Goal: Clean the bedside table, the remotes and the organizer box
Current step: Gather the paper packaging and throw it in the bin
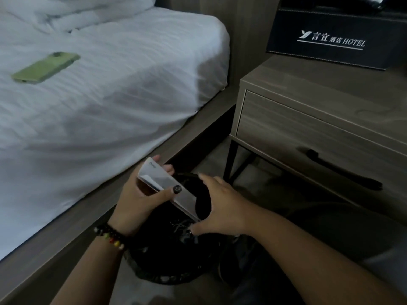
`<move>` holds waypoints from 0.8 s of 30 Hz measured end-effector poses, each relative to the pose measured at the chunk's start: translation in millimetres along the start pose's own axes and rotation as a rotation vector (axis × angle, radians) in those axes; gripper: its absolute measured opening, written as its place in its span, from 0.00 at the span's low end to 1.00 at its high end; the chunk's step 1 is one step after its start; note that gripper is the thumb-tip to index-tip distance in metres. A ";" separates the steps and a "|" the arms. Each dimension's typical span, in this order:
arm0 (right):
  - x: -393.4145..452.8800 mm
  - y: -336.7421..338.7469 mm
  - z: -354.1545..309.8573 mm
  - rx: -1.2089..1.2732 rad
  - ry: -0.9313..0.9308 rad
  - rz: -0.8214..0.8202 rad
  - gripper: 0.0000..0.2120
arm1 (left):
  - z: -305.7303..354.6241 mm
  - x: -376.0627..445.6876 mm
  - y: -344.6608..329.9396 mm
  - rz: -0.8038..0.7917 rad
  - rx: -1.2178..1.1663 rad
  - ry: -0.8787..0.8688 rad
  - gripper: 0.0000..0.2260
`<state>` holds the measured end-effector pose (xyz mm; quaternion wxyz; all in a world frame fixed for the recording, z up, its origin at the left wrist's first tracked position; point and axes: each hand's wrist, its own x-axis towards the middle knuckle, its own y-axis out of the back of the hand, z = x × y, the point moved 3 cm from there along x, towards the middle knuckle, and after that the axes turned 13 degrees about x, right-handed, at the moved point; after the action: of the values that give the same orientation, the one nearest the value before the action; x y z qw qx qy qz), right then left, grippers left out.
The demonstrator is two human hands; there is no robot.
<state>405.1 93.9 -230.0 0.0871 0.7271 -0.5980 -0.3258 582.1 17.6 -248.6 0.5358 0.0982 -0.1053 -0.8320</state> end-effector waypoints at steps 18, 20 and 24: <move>-67.0 68.9 -22.0 0.046 0.223 0.489 0.32 | 19.0 20.0 -45.4 0.096 0.215 -0.011 0.19; -90.9 93.3 -29.8 0.021 0.265 0.603 0.30 | 72.7 25.5 -57.9 0.105 0.170 -0.165 0.14; -146.1 141.3 -33.3 0.019 0.349 0.822 0.27 | 174.5 31.9 -95.4 0.071 0.066 -0.447 0.07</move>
<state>298.9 182.4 -77.3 0.3021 0.4737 -0.8168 -0.1309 437.8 39.2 -109.7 0.5246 -0.0751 -0.2519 -0.8098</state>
